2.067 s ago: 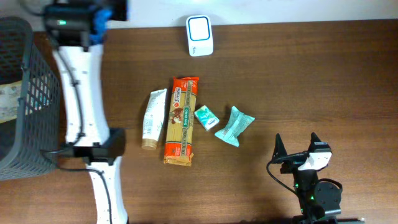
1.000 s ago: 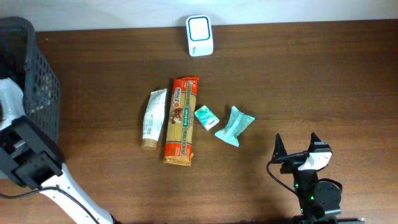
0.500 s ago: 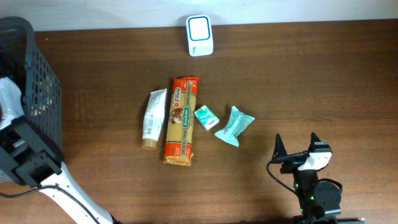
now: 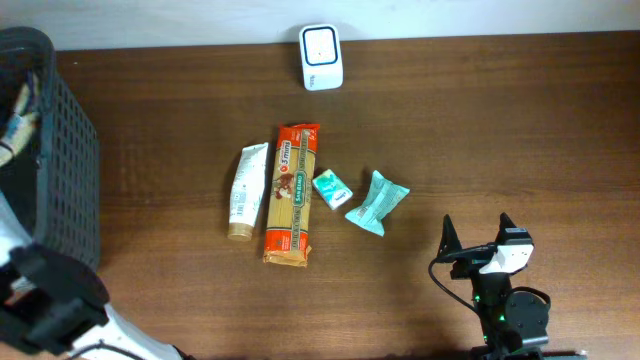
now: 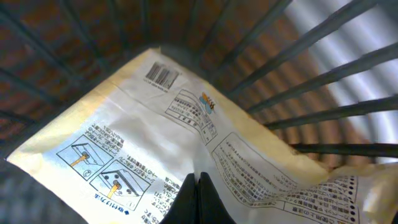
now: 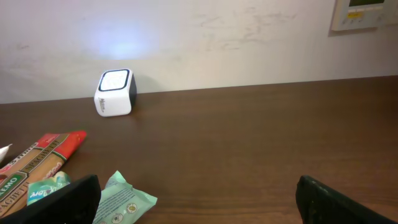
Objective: Scan the item barcode
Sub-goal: 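Take the yellow snack bag from the basket and place it left of the tube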
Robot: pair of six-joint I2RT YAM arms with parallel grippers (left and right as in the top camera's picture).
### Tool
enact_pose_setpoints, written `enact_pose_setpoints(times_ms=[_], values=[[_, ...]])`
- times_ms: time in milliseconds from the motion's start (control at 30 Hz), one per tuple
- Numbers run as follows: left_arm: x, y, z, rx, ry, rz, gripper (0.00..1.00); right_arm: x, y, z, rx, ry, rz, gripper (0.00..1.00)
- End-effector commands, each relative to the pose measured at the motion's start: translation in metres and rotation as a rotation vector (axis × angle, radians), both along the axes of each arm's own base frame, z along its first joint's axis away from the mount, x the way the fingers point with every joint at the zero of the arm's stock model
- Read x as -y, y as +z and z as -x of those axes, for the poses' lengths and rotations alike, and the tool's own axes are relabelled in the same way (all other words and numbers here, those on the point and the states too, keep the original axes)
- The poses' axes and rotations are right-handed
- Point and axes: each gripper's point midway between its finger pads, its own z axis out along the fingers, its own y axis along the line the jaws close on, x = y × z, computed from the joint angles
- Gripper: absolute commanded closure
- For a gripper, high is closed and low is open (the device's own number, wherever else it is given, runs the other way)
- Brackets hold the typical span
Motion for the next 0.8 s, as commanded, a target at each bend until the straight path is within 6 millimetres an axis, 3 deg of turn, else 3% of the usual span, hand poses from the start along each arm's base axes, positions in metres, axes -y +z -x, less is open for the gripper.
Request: enact_pose_setpoints(times_ms=[0, 67, 133, 200, 233, 300, 333, 400, 433, 500, 533, 567, 600, 633, 667, 733, 767], values=[[0.014, 0.1, 0.021, 0.19, 0.01, -0.125, 1.0, -0.001, -0.003, 0.0, -0.004, 0.002, -0.002, 0.01], [0.025, 0.134, 0.032, 0.252, 0.003, -0.167, 1.0, -0.001, -0.003, 0.0, -0.004, 0.002, -0.002, 0.01], [0.071, 0.178, 0.035, 0.312, -0.115, -0.252, 1.0, -0.001, -0.003, 0.0, -0.004, 0.002, -0.002, 0.02], [0.131, 0.207, 0.028, 0.366, -0.264, -0.298, 1.0, -0.001, -0.003, 0.0, -0.004, 0.002, -0.002, 0.01], [0.183, 0.221, 0.021, 0.403, -0.396, -0.314, 1.0, -0.001, -0.003, 0.0, -0.004, 0.002, -0.002, 0.02], [0.235, 0.219, 0.016, 0.405, -0.521, -0.283, 1.0, -0.001, -0.003, 0.0, -0.004, 0.002, -0.002, 0.01], [0.262, 0.207, 0.015, 0.369, -0.59, -0.249, 1.0, -0.001, -0.003, 0.0, -0.004, 0.002, -0.002, 0.01], [0.314, 0.16, 0.019, 0.208, -0.731, -0.161, 1.0, -0.001, -0.003, 0.0, -0.004, 0.002, -0.002, 0.01], [0.329, 0.139, 0.02, 0.134, -0.777, -0.138, 1.0, -0.001, -0.003, 0.0, -0.004, 0.002, -0.002, 0.01], [0.34, 0.107, 0.016, 0.027, -0.842, -0.132, 1.0, -0.001, -0.003, 0.0, -0.004, 0.002, -0.002, 0.01], [0.34, 0.096, 0.013, -0.01, -0.848, -0.121, 0.93, -0.001, -0.003, 0.0, -0.004, 0.002, -0.002, 0.02], [0.34, 0.091, 0.01, -0.024, -0.854, -0.122, 0.83, -0.001, -0.003, 0.0, -0.004, 0.002, -0.002, 0.01], [0.34, 0.091, 0.007, -0.019, -0.863, -0.133, 0.56, -0.001, -0.003, 0.0, -0.004, 0.002, -0.002, 0.01], [0.339, 0.095, 0.005, -0.018, -0.914, -0.192, 0.36, -0.001, -0.003, 0.0, -0.004, 0.002, -0.002, 0.01], [0.337, 0.098, 0.004, -0.024, -0.953, -0.25, 0.23, -0.001, -0.003, 0.0, -0.004, 0.002, -0.002, 0.02], [0.33, 0.1, -0.001, -0.071, -1.048, -0.401, 0.08, -0.001, -0.003, 0.0, -0.004, 0.002, -0.002, 0.01], [0.329, 0.096, -0.003, -0.096, -1.09, -0.437, 0.07, -0.001, -0.003, 0.0, -0.004, 0.002, -0.002, 0.01]])
